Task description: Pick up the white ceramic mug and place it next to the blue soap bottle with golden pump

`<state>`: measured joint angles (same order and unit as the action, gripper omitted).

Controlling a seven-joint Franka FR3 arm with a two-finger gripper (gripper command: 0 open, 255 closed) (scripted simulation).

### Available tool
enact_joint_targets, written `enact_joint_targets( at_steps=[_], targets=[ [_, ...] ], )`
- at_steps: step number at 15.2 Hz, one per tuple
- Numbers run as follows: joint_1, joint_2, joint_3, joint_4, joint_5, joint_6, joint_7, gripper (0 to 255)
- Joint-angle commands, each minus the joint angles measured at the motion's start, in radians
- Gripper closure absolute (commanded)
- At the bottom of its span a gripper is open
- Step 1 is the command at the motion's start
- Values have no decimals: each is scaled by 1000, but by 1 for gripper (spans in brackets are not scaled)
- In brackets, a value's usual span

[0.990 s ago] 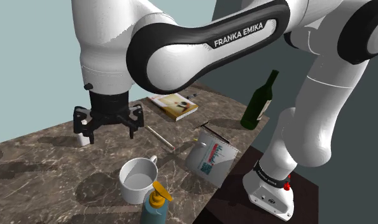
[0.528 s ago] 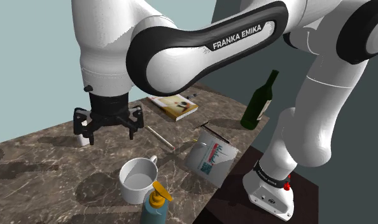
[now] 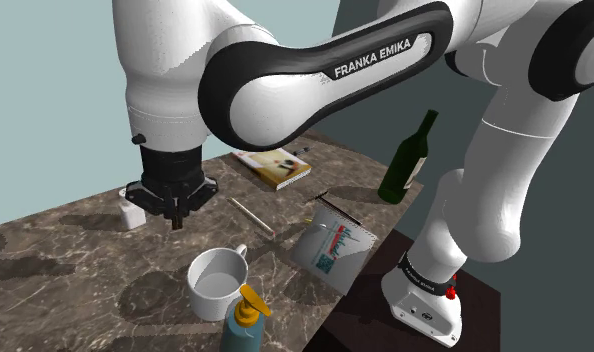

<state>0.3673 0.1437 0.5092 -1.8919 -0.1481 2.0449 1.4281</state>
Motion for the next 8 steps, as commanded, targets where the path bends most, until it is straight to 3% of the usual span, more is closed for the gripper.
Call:
enact_joint_targets(
  at_steps=[1,2,3,8],
  targets=[
    [0,0,0,0,0,0,0,255],
    [0,0,0,0,0,0,0,255],
    [0,0,0,0,0,0,0,0],
    [42,26,41,-74,-23,52,-45,0]
  ],
)
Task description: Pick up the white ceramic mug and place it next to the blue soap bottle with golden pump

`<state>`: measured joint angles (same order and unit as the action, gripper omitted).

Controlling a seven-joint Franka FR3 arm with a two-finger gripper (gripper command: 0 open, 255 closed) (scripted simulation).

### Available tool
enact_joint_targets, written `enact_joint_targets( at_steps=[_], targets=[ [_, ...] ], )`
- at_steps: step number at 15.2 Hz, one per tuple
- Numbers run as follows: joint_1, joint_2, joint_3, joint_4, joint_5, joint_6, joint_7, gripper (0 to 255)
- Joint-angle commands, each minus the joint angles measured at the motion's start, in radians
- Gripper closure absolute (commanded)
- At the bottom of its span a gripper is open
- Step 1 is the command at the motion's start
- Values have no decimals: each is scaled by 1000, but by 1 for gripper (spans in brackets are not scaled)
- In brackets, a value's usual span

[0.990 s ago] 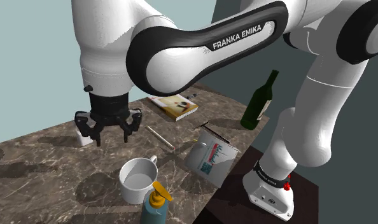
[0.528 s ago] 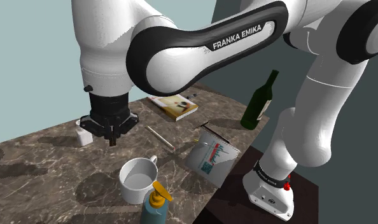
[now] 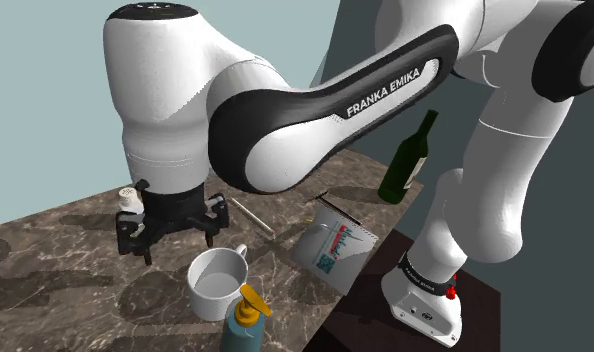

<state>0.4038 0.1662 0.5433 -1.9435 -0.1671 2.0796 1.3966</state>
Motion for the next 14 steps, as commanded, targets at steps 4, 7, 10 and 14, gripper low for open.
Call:
enact_joint_targets(
  at_steps=[4,7,10,14],
  targets=[
    [29,24,28,-75,-24,60,-35,0],
    [32,45,23,-93,-41,95,-23,0],
    [35,68,16,-109,-60,130,-11,0],
    [36,72,15,-112,-64,136,-8,0]
  ],
)
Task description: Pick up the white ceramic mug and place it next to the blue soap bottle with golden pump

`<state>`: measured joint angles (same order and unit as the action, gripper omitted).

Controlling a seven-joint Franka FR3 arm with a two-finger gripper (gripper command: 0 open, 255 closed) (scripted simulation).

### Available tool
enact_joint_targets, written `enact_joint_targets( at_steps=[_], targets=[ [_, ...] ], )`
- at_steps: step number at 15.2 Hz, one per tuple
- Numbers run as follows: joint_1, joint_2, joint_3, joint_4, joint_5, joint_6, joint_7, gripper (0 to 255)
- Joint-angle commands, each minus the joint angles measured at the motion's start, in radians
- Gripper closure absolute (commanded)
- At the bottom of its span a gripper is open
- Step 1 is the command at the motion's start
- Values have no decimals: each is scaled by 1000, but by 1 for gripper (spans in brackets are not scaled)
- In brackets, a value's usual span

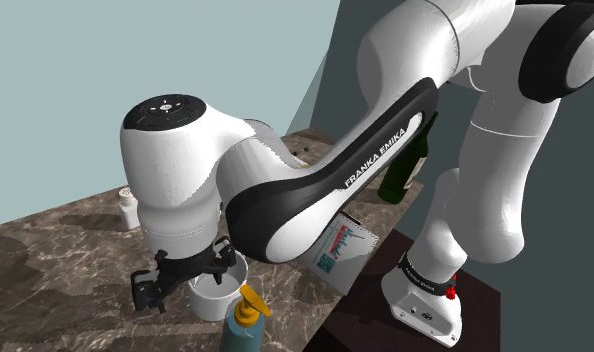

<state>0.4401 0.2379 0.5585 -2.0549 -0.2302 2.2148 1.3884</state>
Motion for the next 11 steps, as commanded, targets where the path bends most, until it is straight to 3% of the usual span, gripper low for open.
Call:
enact_joint_targets(
  at_steps=[1,5,6,11],
  targets=[
    [0,1,0,0,-1,1,0,0],
    [0,0,0,0,0,1,0,0],
    [0,0,0,0,0,1,0,255],
    [0,0,0,0,0,1,0,255]
  ],
)
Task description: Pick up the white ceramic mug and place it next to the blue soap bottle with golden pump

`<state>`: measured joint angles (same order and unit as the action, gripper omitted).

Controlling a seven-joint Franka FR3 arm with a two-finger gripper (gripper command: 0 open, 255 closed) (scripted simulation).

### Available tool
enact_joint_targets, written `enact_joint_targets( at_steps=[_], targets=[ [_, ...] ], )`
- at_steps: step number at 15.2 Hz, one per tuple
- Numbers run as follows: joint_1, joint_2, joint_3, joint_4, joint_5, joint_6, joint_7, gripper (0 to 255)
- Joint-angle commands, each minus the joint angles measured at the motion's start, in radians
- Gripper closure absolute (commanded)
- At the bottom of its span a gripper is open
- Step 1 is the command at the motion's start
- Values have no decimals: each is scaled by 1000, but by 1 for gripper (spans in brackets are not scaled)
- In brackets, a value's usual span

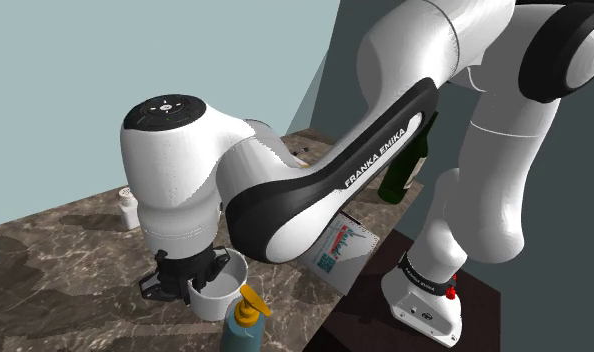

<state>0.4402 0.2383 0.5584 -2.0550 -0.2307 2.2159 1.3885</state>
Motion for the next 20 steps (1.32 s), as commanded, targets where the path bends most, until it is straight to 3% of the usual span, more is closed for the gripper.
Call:
enact_joint_targets(
  at_steps=[1,4,20],
  targets=[
    [0,0,0,0,0,0,0,255],
    [0,0,0,0,0,0,0,255],
    [-20,-111,22,98,89,-187,-68,255]
  ],
)
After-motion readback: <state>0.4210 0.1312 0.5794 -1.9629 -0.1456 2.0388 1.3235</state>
